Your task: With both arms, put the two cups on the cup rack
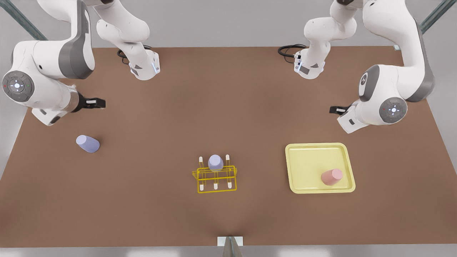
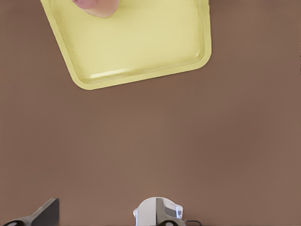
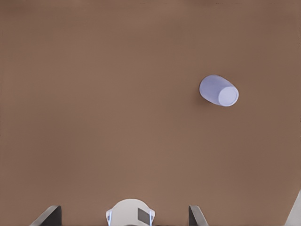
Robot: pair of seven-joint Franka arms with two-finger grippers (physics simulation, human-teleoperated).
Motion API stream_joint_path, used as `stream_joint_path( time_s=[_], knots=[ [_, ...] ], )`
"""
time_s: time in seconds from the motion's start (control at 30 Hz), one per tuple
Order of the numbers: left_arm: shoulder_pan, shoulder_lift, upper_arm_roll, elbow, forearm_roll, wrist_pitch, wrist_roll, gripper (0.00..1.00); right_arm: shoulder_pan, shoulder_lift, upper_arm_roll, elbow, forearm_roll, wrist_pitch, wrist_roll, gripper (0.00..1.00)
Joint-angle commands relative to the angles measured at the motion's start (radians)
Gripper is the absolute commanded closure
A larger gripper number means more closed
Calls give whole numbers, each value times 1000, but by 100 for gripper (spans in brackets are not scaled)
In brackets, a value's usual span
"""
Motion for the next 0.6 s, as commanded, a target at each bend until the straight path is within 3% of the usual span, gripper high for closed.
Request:
stream_joint_path(
  time_s=[0.0, 0.13, 0.2, 0.3, 0.43, 0.57],
  knots=[
    [1, -6, 40, -1, -32, 303, 34, 0, -15, 1, 0, 1, 11, 234, -25, 0],
    [-1, 57, 47, 51, -63, 235, 33, 0, -33, 89, -5, -1, -10, 245, -43, 0],
    [1, 307, 57, 275, -60, 255, 31, 0, -88, 195, -22, 13, -21, 271, -65, 0],
    [1, 520, 90, 453, -61, 336, 35, 0, -153, 266, -22, 5, -15, 346, -120, 0],
    [-1, 560, 106, 372, -60, 527, 35, 0, -227, 304, -20, -59, -6, 465, -209, 0],
    [5, 527, 115, 182, -61, 720, 33, 0, -274, 352, -22, -96, -6, 599, -372, 0]
  ],
)
